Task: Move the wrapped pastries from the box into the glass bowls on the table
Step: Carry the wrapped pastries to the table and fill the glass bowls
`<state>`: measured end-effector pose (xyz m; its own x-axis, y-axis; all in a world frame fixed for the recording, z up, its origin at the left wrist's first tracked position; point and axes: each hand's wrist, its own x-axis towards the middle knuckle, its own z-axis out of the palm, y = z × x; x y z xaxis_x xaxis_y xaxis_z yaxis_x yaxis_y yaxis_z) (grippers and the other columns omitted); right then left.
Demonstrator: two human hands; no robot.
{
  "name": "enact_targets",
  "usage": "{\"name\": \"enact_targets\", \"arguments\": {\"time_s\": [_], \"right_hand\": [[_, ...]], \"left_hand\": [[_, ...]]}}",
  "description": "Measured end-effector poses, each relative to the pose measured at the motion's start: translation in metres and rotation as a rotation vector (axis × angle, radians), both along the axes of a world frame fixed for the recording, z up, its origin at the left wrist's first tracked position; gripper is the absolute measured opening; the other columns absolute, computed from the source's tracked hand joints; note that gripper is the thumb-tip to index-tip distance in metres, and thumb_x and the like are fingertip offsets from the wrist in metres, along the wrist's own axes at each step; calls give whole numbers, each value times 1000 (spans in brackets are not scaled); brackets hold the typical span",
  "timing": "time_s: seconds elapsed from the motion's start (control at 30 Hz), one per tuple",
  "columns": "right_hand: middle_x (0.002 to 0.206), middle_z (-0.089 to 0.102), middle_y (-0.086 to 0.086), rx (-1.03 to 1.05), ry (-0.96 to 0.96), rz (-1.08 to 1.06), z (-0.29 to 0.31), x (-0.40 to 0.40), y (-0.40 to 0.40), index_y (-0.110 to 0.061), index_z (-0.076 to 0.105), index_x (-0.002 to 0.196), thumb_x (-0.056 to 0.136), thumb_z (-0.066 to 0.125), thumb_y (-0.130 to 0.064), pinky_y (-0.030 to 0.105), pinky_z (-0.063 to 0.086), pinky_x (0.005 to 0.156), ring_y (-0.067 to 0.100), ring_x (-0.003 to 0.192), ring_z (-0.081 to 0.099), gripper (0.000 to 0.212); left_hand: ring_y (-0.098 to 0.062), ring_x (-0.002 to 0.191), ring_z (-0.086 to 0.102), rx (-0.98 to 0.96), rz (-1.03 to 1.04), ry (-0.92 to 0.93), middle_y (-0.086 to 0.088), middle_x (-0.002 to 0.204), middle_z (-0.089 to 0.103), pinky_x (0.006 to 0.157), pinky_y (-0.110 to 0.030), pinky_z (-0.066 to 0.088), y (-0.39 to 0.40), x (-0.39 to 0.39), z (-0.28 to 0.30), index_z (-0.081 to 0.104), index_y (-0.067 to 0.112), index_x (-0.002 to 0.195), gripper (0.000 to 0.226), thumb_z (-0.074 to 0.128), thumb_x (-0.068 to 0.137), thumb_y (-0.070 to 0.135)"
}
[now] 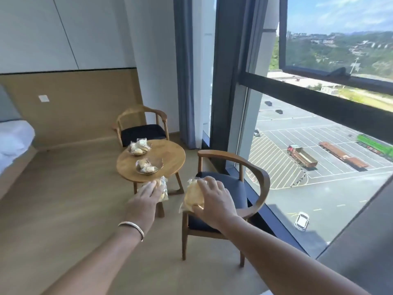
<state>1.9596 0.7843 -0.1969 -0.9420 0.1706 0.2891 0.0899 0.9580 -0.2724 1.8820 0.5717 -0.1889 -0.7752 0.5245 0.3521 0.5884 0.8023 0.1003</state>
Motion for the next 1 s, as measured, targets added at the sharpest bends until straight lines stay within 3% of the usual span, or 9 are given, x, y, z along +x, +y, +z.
{"name": "enact_targets", "arguments": {"time_s": [0.1,0.2,0.5,0.83,1.0], "right_hand": [[149,32,-2,12,-7,83,6,-43,-41,-32,28,143,82,64,-54,43,36,107,25,132,35,74],[151,31,0,28,-9,163,12,-84,-84,-30,27,144,84,62,-54,42,35,108,26,134,34,74],[149,31,1,29,6,314,24,-174,-190,-28,29,142,83,59,-55,40,36,104,28,132,33,72],[149,31,2,63,-38,381,16,-262,-240,-27,28,143,84,59,-53,40,34,107,28,132,33,72],[146,34,2,61,-49,400,7,-336,-256,-25,30,142,84,58,-54,40,39,102,29,127,38,71]], "left_hand": [[-25,126,50,25,114,-10,-8,139,51,74,-40,54,-49,-28,1,57,23,130,57,59,81,-7],[-22,131,44,19,199,15,-3,144,45,76,-39,53,-97,-53,5,51,28,134,58,55,85,-2],[-31,103,65,2,299,50,-13,119,64,54,-38,55,-201,-110,14,67,16,113,63,76,58,-14],[-32,113,59,56,339,47,-13,125,61,73,-42,56,-246,-184,9,64,14,119,58,69,68,-13],[-30,104,63,63,353,36,-10,119,63,60,-38,55,-261,-245,7,65,16,115,64,71,60,-15]]}}
